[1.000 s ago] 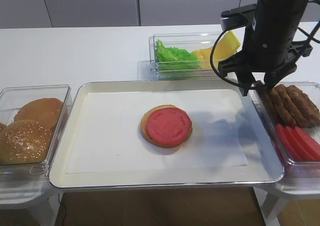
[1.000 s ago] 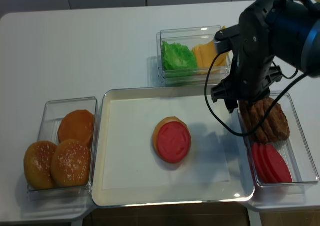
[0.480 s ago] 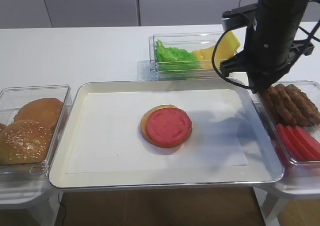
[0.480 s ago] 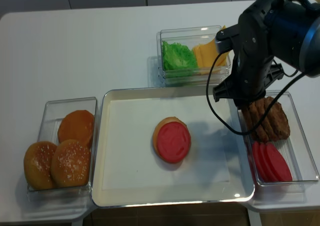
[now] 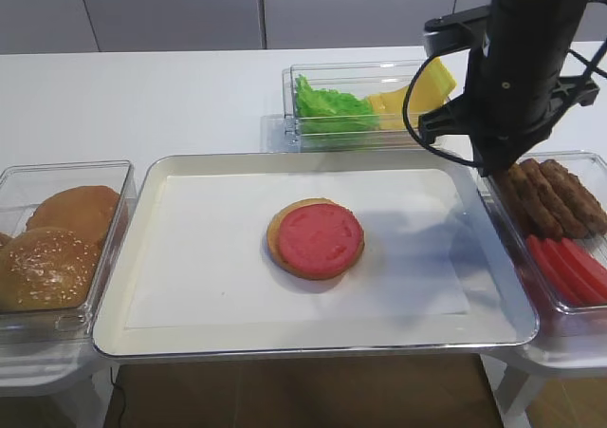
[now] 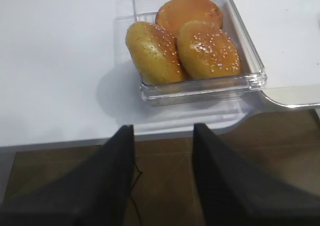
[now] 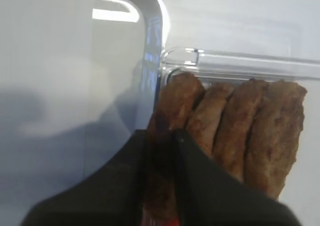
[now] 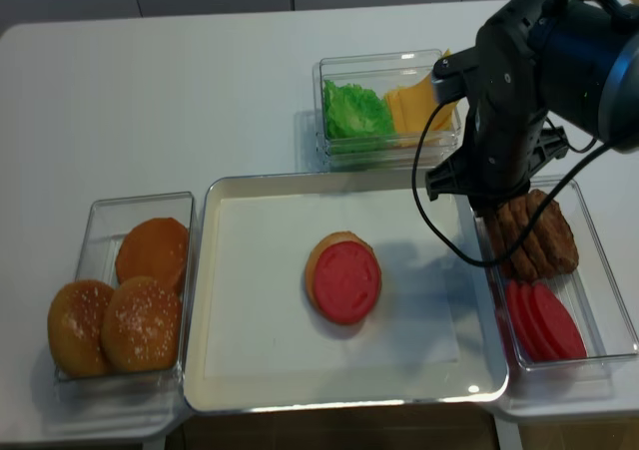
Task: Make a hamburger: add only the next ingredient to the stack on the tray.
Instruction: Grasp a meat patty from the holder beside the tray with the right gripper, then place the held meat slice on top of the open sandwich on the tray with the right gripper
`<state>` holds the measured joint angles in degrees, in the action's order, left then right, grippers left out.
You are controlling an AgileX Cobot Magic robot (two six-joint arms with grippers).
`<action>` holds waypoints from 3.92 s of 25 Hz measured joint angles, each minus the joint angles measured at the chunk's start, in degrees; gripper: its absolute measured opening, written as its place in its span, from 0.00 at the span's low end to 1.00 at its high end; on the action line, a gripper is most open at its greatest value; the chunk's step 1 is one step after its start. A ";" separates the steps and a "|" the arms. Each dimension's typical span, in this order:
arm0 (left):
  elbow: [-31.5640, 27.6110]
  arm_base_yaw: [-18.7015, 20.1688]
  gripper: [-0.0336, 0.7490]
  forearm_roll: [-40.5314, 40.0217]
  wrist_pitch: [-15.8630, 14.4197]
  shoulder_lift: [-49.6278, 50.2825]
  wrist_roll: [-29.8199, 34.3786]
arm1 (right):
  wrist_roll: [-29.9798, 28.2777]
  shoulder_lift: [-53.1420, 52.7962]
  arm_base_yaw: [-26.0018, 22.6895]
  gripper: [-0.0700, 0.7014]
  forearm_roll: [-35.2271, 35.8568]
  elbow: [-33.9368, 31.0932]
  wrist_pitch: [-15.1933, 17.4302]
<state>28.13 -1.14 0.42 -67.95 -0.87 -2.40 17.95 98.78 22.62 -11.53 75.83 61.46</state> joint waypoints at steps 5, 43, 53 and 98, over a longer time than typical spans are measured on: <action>0.00 0.00 0.41 0.00 0.00 0.00 0.00 | 0.10 -2.00 0.00 0.24 1.76 1.73 1.58; 0.00 0.00 0.41 0.00 0.00 0.00 0.00 | 5.04 1.03 29.72 0.23 -10.83 11.51 4.21; 0.00 0.00 0.41 0.00 0.00 0.00 0.00 | 6.06 4.44 29.72 0.23 -14.52 11.51 3.33; 0.00 0.00 0.41 0.00 0.00 0.00 0.00 | 7.46 6.86 29.72 0.23 -12.83 15.24 8.48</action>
<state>28.13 -1.14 0.42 -67.95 -0.87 -2.40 25.41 105.64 52.35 -24.36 91.07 69.94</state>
